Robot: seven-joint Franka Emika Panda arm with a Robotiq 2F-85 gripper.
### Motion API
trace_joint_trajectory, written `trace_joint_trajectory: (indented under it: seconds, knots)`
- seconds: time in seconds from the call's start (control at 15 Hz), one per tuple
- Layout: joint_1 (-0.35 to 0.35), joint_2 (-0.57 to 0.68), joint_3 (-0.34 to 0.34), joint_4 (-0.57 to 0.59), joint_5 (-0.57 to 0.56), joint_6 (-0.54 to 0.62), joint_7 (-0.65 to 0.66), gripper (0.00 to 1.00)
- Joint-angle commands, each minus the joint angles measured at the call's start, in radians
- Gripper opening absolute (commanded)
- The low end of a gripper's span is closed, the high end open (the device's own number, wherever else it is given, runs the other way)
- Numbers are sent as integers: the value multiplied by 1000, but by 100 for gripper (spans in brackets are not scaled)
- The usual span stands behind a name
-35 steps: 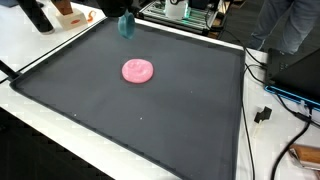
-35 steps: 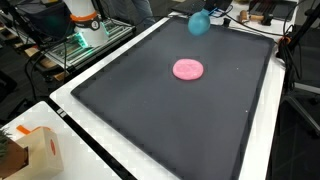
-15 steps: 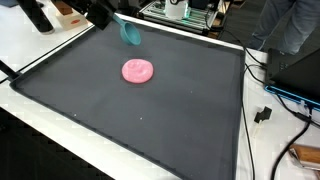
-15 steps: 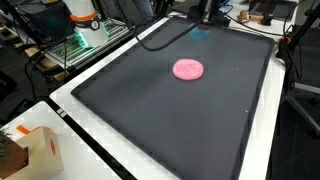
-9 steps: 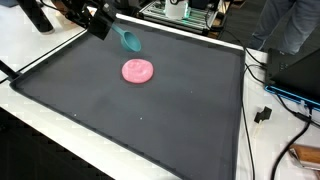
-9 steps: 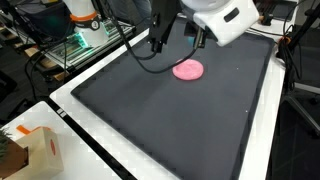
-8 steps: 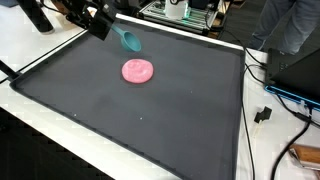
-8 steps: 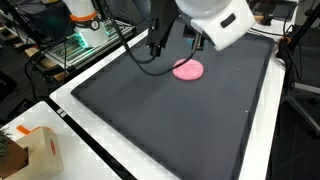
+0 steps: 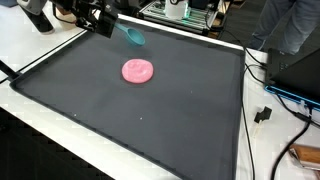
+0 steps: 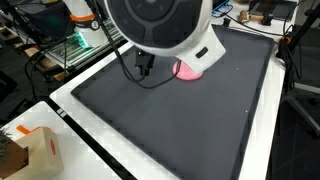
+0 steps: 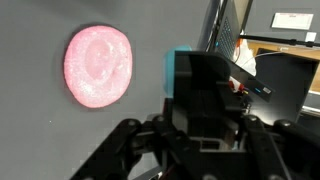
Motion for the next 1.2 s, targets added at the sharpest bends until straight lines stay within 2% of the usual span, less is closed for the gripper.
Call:
trace_joint_trajectory:
  seconds: [0.0,0.2,0.6,1.13]
  knots:
    - [-24,42,-11,18,47,-65,-45,25]
    - [-37,76,-16,23,76,-86,-86,25]
    - [-29,103,-37,9,100,-44,-126,25]
    - [-9,104,-52,-5,88,33,-93,25]
